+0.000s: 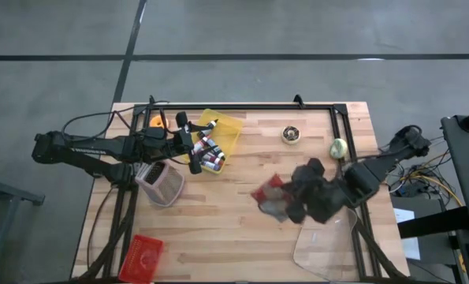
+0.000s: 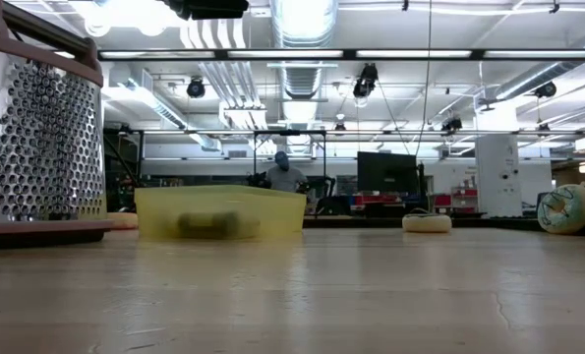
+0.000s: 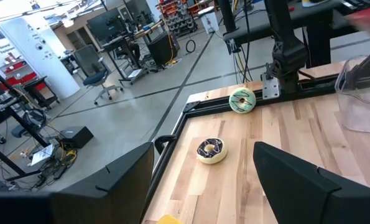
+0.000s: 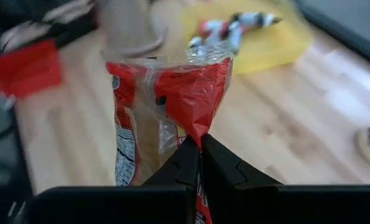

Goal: Pick & Place Food Item
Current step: Put the red popcorn bag into the transparent bin

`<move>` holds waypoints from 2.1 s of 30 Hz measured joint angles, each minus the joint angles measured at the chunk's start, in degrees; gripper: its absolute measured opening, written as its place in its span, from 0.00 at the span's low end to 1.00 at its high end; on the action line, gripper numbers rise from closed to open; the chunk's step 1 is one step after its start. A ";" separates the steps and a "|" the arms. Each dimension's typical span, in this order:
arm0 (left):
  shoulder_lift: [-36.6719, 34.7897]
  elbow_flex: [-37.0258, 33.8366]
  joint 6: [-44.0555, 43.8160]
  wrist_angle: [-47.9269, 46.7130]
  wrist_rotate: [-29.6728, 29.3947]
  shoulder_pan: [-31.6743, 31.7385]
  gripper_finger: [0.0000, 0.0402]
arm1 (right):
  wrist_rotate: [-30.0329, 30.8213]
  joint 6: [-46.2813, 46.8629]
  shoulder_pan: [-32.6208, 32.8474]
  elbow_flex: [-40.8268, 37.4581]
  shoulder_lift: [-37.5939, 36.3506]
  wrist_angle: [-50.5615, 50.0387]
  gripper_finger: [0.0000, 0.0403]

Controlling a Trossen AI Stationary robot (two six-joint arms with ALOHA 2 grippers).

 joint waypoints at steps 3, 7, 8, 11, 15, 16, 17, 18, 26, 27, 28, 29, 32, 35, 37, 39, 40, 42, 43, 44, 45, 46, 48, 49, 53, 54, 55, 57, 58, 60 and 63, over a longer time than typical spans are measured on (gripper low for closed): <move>0.00 0.00 0.00 0.00 0.02 0.01 0.70 | -1.94 0.03 3.45 1.51 0.32 -1.57 0.02; 0.00 0.00 0.00 -0.01 -0.01 -0.01 0.70 | -3.80 -0.17 7.76 2.72 0.30 -2.22 0.02; 0.00 0.00 0.00 -0.01 -0.01 0.01 0.70 | -4.48 0.23 8.74 3.15 0.32 -2.78 0.02; 0.00 0.00 0.00 0.00 0.01 0.00 0.70 | -6.66 2.78 10.95 3.72 0.23 -3.44 0.02; 0.00 0.00 0.00 0.00 0.00 0.01 0.70 | -10.05 9.59 13.86 4.05 0.23 -6.97 0.02; 0.00 0.00 0.00 -0.02 -0.01 0.01 0.70 | -10.81 11.94 14.61 4.10 0.23 -8.19 0.02; 0.00 0.00 0.00 0.00 0.01 -0.01 0.70 | -11.53 14.26 15.45 4.10 0.23 -9.57 0.02; 0.00 -0.02 0.00 -0.02 -0.01 -0.01 0.70 | -12.28 16.45 16.24 4.10 0.23 -11.08 0.02; 0.00 0.00 0.00 -0.01 -0.01 0.00 0.70 | -19.27 38.65 20.94 3.44 0.23 -18.52 0.02; 0.00 0.00 0.00 -0.02 -0.01 0.01 0.70 | -19.52 40.66 21.35 2.95 0.23 -18.82 0.02; 0.00 0.00 0.00 -0.01 0.00 0.00 0.70 | -19.67 42.13 21.63 2.42 0.24 -18.95 0.02; 0.00 -0.01 0.00 -0.02 -0.01 0.01 0.70 | -20.07 43.13 21.86 1.83 0.25 -19.07 0.02; 0.00 0.00 0.00 0.00 -0.01 0.01 0.70 | -22.74 44.43 22.11 -0.05 0.25 -19.09 0.02; 0.00 0.00 0.00 0.00 -0.01 0.00 0.70 | -24.67 46.99 22.10 -2.58 0.25 -19.14 0.02; 0.00 0.00 0.00 -0.02 0.00 0.01 0.70 | -25.66 48.08 22.11 -3.93 0.25 -19.13 0.02; 0.00 0.00 0.01 0.00 -0.01 0.00 0.70 | -26.01 47.84 22.15 -5.14 0.25 -18.80 0.02; 0.00 -0.01 0.00 -0.01 -0.01 0.01 0.70 | -26.12 47.30 22.13 -5.75 0.25 -18.31 0.02; 0.00 -0.01 0.00 -0.01 0.00 0.01 0.70 | -26.13 46.36 22.13 -7.07 0.26 -17.28 0.02; 0.00 -0.01 0.00 -0.01 0.00 0.01 0.70 | -26.30 46.46 22.13 -7.55 0.28 -17.17 0.02; 0.00 0.00 0.00 -0.02 0.00 0.00 0.70 | -26.36 47.39 22.13 -7.93 0.32 -17.17 0.02; 0.00 0.00 0.00 0.00 0.00 0.00 0.70 | -26.28 49.54 22.11 -8.31 0.32 -17.16 0.02; 0.00 0.00 0.00 -0.01 0.01 0.01 0.70 | -25.72 52.81 22.11 -8.69 0.32 -16.95 0.02; 0.00 0.00 0.00 -0.02 -0.01 0.01 0.70 | -23.62 62.11 22.03 -9.41 0.32 -15.73 0.02; 0.00 -0.01 0.00 -0.01 -0.01 0.01 0.70 | -22.85 67.04 22.01 -9.67 0.32 -15.03 0.02; 0.00 0.00 0.00 -0.01 0.00 0.00 0.70 | -23.90 75.46 21.89 -11.16 0.83 -11.50 0.02; 0.00 0.00 0.00 0.00 0.00 0.01 0.70 | -24.82 76.07 21.93 -11.27 1.12 -10.73 0.02; 0.00 0.00 0.00 -0.02 0.00 0.01 0.70 | -25.99 76.75 21.97 -11.28 1.52 -10.08 0.02; 0.00 0.00 0.00 -0.02 0.01 0.00 0.70 | -28.10 77.48 22.07 -10.21 2.35 -10.38 0.02; 0.00 -0.01 0.00 -0.04 0.02 -0.01 0.70 | -28.78 77.76 22.25 -9.14 2.96 -11.25 0.02; 0.00 -0.02 0.00 -0.10 -0.01 0.01 0.70 | -28.86 77.85 22.79 -6.63 4.14 -14.32 0.02; 0.00 -0.02 0.00 -0.45 0.00 0.01 0.70 | -28.90 77.85 22.79 -2.34 5.98 -20.09 0.02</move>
